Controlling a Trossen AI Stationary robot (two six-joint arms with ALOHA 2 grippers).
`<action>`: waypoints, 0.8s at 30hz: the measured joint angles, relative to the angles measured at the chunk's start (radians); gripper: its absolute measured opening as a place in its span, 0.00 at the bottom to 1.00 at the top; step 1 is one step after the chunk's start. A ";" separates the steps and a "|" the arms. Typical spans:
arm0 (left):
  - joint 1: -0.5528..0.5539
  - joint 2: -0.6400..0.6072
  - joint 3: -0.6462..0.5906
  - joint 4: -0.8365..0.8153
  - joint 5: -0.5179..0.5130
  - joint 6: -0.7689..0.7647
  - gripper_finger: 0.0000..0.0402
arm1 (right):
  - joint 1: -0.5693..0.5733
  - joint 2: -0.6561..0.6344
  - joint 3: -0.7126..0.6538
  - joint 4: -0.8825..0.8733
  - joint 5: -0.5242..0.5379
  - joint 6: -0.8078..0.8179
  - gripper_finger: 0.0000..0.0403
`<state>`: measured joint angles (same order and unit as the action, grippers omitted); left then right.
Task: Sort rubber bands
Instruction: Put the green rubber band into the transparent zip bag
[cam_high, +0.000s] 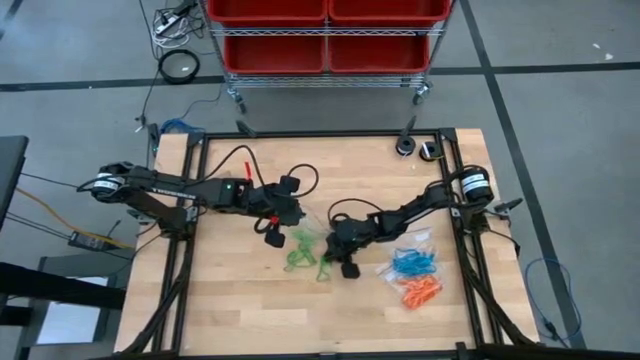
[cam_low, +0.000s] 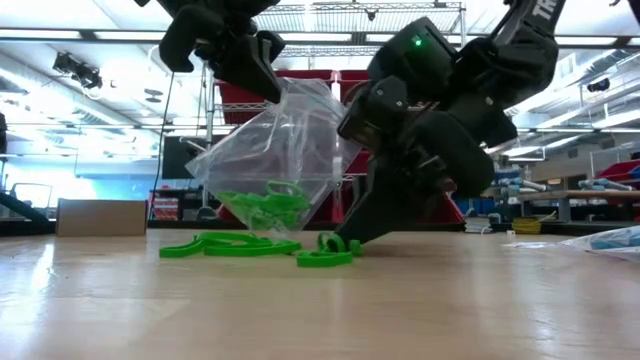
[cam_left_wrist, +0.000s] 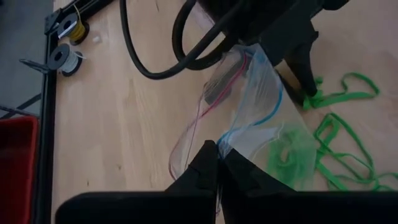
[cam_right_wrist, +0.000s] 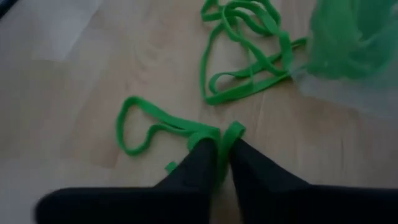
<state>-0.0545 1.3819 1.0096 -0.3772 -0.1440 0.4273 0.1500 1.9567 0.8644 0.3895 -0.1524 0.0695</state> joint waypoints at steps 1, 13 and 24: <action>0.000 0.000 0.000 -0.002 0.000 0.001 0.02 | 0.003 -0.004 0.001 -0.002 0.012 -0.010 0.08; 0.000 0.000 0.000 -0.009 0.000 0.005 0.02 | 0.012 -0.194 -0.004 -0.128 0.034 -0.069 0.00; 0.000 0.000 0.000 0.010 0.011 -0.013 0.02 | 0.015 -0.497 -0.002 -0.123 0.126 -0.158 0.00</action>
<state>-0.0547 1.3819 1.0096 -0.3674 -0.1327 0.4142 0.1646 1.4600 0.8620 0.2665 -0.0263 -0.0887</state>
